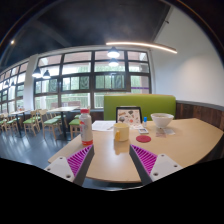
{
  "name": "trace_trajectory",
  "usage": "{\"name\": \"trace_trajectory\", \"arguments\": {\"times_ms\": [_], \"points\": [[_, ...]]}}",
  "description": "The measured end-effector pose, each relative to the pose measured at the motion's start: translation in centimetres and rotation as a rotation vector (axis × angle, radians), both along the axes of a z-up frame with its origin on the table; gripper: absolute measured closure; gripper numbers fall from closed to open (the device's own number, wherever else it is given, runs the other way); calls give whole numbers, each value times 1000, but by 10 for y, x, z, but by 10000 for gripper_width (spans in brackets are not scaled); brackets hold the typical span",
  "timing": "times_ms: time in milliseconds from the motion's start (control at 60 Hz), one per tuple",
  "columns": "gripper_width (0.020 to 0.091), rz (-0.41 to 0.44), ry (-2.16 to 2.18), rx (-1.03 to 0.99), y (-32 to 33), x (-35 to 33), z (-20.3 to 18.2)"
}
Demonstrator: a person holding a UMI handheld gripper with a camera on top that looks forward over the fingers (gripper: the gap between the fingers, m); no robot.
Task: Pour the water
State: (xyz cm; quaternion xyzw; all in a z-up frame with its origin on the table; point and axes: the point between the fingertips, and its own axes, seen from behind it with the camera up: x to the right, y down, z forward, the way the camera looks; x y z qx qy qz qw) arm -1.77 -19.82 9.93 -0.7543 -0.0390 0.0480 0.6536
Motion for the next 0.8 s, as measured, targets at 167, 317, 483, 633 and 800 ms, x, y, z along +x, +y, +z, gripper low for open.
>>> {"name": "trace_trajectory", "arguments": {"times_ms": [167,317,483,633,800], "points": [[299,33,11,17,13,-16,8],[297,62,-11,54,54,-46,10],[296,105,-39,62,122,-103,7],[307,103,-59,58,177,-149,6],[311,16,-77,59,236,-163,8]]}}
